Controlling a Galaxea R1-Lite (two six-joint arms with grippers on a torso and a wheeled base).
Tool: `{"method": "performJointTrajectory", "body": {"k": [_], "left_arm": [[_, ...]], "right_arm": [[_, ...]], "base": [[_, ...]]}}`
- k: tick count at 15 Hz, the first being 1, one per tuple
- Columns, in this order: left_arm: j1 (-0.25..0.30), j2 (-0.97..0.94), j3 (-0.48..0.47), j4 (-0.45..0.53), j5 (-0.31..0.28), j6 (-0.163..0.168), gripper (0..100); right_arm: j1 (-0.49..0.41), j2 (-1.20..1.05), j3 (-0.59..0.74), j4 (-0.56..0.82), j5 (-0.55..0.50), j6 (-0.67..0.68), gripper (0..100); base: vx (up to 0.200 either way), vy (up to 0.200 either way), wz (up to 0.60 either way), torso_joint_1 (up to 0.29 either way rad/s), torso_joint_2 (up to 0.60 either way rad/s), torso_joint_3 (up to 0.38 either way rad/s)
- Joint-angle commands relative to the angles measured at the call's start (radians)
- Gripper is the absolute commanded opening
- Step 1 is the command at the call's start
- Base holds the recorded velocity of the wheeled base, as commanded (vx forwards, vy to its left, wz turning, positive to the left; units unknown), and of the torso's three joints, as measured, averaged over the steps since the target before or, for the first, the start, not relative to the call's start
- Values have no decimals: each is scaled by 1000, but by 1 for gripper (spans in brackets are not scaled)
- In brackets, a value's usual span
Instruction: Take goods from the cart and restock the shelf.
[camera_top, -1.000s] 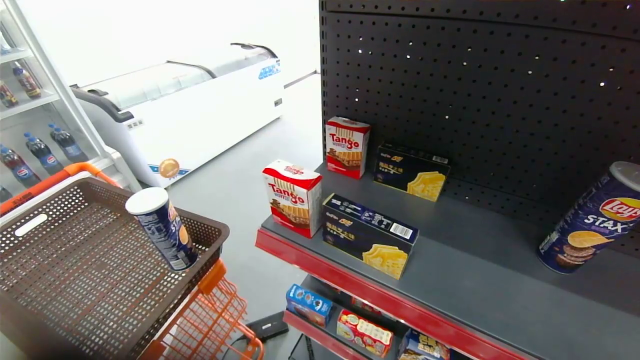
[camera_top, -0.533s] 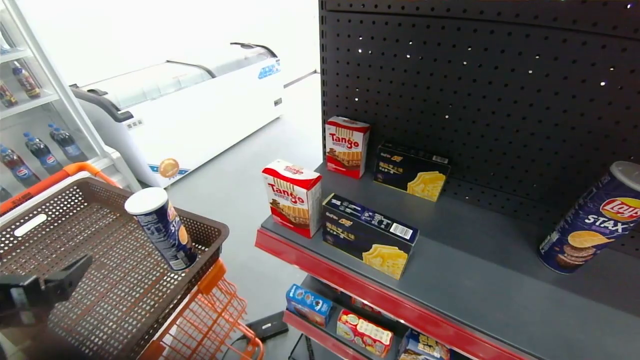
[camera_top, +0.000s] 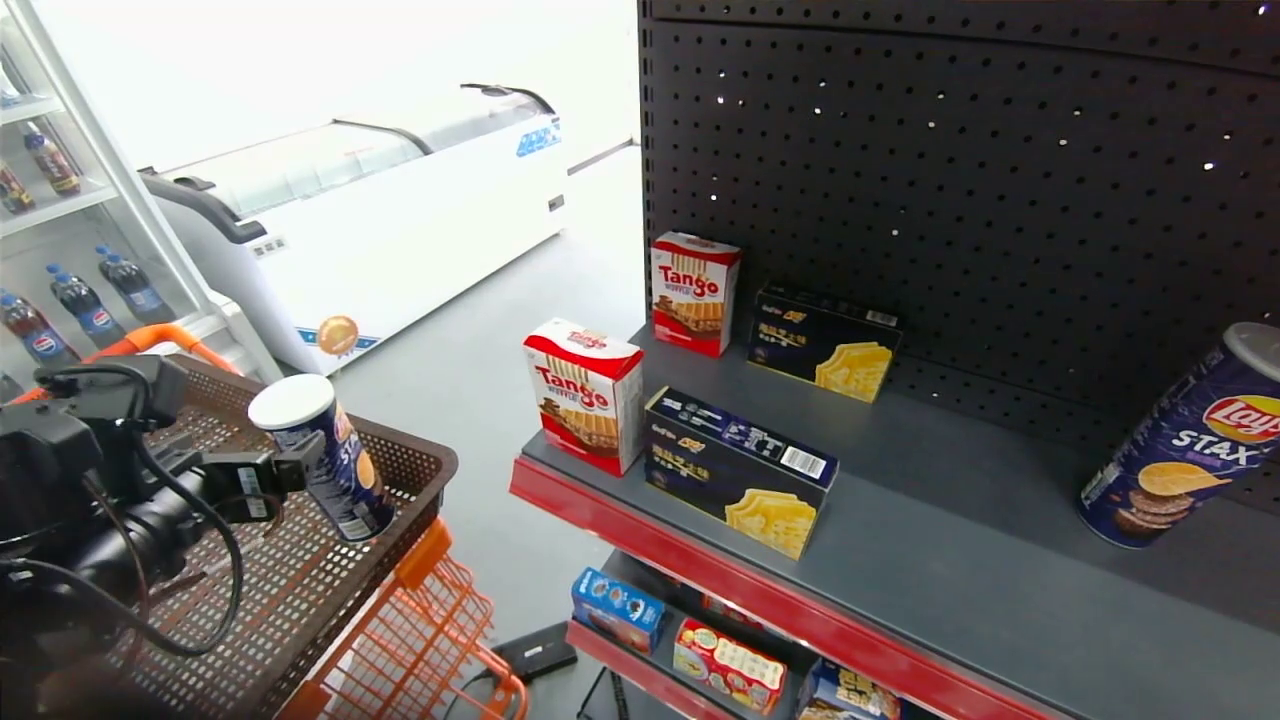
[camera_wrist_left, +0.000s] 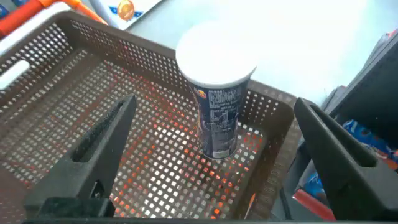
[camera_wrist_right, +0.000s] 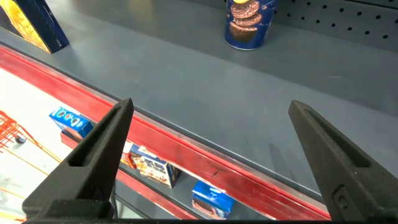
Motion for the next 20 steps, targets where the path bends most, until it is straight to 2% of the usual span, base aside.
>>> {"method": "performJointTrajectory", "body": {"k": [1, 9, 13, 16, 17, 18, 20], "left_arm": [[7, 169, -4, -64, -1, -2, 100], [32, 399, -119, -229, -1, 6, 100], [38, 445, -199, -244, -1, 17, 100], [44, 466, -222, -249, -1, 18, 100], [46, 486, -231, -279, -1, 17, 100], [46, 497, -250, -272, -2, 20, 0], [46, 509, -274, -268, -2, 21, 0]], "right_arm": [[0, 1, 0, 0, 0, 0, 100], [0, 1, 0, 0, 0, 0, 100], [0, 1, 0, 0, 0, 0, 100], [0, 1, 0, 0, 0, 0, 100], [0, 1, 0, 0, 0, 0, 100], [0, 1, 0, 0, 0, 0, 100], [0, 1, 0, 0, 0, 0, 100]], "base": [[0, 0, 0, 0, 0, 0], [0, 0, 0, 0, 0, 0], [0, 0, 0, 0, 0, 0], [0, 0, 0, 0, 0, 0], [0, 0, 0, 0, 0, 0], [0, 0, 0, 0, 0, 0], [0, 0, 0, 0, 0, 0]]}}
